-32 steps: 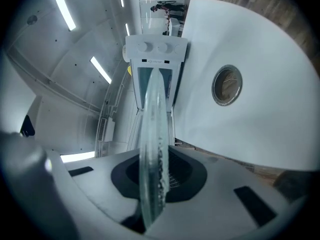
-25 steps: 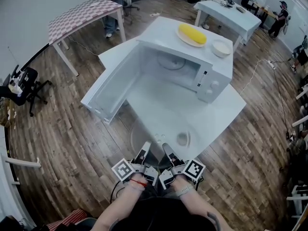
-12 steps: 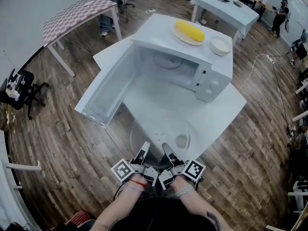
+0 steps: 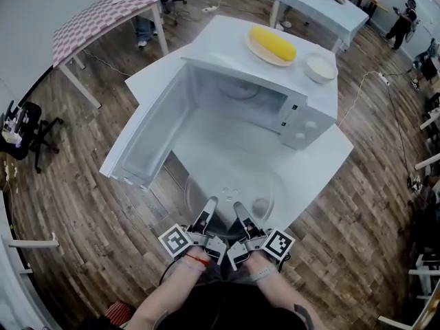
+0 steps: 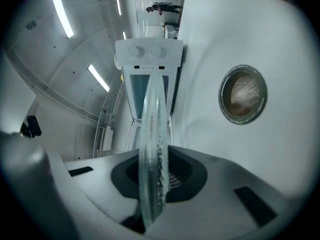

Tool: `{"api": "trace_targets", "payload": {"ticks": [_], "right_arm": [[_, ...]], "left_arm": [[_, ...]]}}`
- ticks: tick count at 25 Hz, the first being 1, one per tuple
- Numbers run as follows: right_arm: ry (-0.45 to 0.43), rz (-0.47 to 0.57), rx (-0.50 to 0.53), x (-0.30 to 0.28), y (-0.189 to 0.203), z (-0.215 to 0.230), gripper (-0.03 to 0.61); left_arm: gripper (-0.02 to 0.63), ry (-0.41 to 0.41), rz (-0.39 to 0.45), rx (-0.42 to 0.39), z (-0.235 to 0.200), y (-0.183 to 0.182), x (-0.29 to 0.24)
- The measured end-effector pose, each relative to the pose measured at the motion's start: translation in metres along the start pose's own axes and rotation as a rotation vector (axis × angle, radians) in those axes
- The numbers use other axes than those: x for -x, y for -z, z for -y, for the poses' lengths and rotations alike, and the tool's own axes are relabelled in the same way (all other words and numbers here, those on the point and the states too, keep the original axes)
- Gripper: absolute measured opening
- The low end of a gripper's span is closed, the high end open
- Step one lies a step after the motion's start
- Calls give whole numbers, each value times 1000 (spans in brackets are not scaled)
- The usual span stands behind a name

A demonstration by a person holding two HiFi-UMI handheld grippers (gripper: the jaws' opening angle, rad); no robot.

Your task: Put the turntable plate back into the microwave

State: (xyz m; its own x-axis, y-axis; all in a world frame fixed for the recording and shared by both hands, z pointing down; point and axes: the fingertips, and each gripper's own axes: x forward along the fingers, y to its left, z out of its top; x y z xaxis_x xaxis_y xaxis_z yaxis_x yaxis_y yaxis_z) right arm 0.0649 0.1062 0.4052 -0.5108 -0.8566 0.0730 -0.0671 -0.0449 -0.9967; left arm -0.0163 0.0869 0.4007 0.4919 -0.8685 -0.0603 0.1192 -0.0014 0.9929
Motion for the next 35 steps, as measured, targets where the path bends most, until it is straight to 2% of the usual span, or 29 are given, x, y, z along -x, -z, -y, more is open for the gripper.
{"api": "trace_targets", "payload": {"ticks": [18, 30, 35], "right_arm": [[14, 25, -20, -32, -8, 5, 41], [3, 10, 25, -45, -17, 13, 43], [7, 18, 34, -52, -23, 21, 41]], "left_arm": [[49, -19, -20, 14, -6, -24, -25], [49, 2, -55, 12, -16, -32, -42], [49, -3, -42, 17, -27, -36, -47]]}}
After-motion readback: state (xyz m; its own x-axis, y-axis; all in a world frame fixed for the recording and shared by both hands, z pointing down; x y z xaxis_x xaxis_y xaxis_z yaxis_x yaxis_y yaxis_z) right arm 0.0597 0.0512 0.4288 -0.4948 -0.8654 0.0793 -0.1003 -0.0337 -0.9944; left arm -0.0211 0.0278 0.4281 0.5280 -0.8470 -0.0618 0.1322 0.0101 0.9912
